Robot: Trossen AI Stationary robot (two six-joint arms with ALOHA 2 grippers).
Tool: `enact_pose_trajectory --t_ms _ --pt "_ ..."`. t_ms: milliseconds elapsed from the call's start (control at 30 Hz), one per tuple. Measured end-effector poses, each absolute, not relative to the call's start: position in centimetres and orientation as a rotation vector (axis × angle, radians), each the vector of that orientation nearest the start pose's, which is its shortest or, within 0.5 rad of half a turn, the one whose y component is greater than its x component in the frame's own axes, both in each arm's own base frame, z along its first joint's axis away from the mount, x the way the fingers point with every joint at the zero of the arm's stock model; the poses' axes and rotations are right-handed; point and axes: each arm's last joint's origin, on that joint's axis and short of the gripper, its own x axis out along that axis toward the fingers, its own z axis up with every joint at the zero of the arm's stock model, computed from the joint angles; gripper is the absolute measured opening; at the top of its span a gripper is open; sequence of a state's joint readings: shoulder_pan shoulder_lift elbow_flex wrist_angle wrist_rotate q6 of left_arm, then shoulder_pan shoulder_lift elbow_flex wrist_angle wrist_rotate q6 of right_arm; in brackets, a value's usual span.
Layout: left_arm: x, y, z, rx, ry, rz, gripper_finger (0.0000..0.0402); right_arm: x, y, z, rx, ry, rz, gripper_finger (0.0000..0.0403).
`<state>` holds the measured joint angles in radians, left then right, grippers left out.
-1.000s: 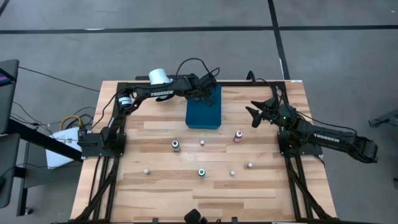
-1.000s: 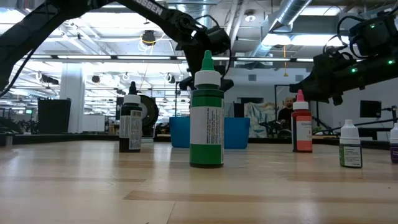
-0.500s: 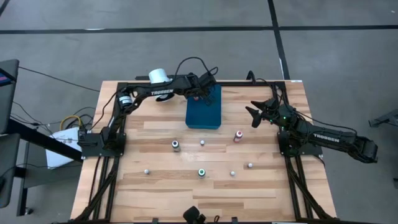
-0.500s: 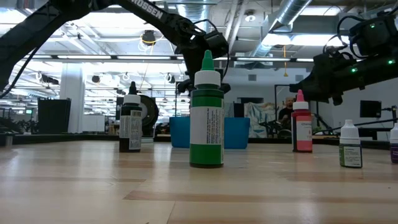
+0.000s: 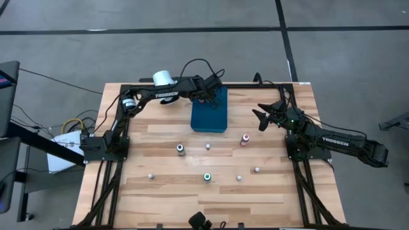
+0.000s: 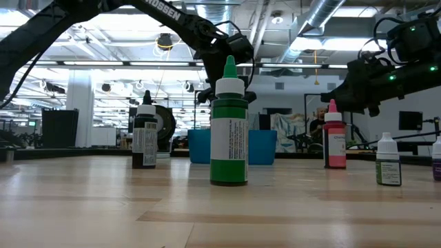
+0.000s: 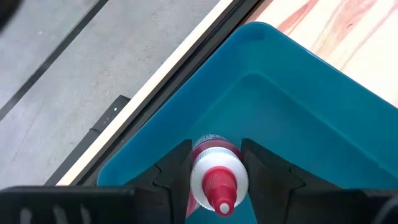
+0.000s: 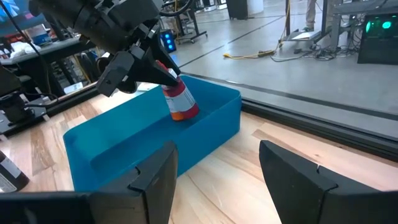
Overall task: Pick & Place food coloring
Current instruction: Put the big red food coloring bottle into the blue bin
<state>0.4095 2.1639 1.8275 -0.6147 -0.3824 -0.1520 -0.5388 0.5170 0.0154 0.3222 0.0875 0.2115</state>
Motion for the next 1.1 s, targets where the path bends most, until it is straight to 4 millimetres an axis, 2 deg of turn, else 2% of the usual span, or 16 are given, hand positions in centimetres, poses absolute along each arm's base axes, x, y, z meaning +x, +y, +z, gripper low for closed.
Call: enact_pose_trajectory --t_ms 467,767,933,1000,1100 --pt "43.0 19.8 22.1 -0.144 0.921 0.789 0.0125 11.0 -6.8 15.2 0.244 0.111 -0.642 0.0214" --pt "43.0 19.8 22.2 -0.152 0.915 0.793 0.0173 11.0 -6.8 15.2 0.244 0.111 -0.641 0.0214" --pt "43.1 19.8 22.3 -0.152 0.907 0.794 0.0185 11.0 -6.8 15.2 0.244 0.111 -0.641 0.0214" --pt "43.2 19.9 22.9 -0.153 0.893 0.794 0.0185 11.0 -6.8 15.2 0.244 0.111 -0.641 0.0214" --pt "43.6 20.1 24.9 -0.153 0.839 0.796 0.0185 11.0 -6.8 15.2 0.244 0.111 -0.641 0.0214"
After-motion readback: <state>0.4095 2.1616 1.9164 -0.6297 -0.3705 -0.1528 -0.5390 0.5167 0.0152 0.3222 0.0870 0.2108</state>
